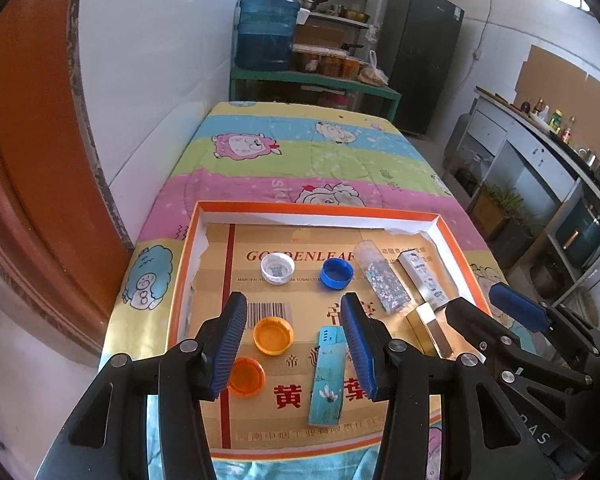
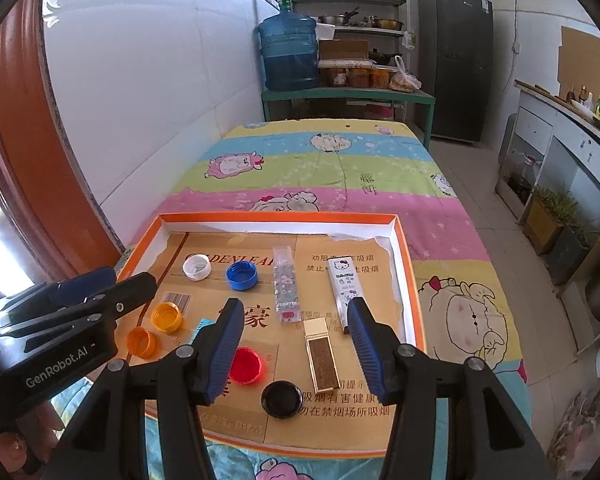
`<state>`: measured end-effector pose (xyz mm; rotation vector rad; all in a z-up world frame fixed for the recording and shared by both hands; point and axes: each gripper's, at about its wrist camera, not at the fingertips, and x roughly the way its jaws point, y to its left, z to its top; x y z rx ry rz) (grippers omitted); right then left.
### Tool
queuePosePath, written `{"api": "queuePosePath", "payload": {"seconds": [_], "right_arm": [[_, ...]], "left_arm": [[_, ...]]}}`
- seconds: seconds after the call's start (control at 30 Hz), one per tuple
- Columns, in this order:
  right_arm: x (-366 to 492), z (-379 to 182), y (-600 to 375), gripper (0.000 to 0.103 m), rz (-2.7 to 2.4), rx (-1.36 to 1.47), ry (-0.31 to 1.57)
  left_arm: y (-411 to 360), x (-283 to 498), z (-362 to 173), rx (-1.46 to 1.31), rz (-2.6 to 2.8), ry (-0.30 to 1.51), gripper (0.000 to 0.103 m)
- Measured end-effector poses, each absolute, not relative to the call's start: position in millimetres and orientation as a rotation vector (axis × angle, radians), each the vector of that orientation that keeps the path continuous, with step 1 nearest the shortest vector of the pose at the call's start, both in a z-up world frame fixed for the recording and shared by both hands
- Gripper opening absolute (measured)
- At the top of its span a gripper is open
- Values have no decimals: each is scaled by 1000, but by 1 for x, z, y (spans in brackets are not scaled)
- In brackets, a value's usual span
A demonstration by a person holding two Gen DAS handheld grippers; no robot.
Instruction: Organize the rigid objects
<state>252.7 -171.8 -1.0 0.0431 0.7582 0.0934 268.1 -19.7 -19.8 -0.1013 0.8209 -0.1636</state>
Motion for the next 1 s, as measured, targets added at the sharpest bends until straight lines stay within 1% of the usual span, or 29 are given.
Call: {"api": "queuePosePath", "payload": {"seconds": [1.0], "right_arm": [[199,15,-169,53,92,59,706]], "left_arm": [[-16,218,-6,-106,-157,788,50]]}}
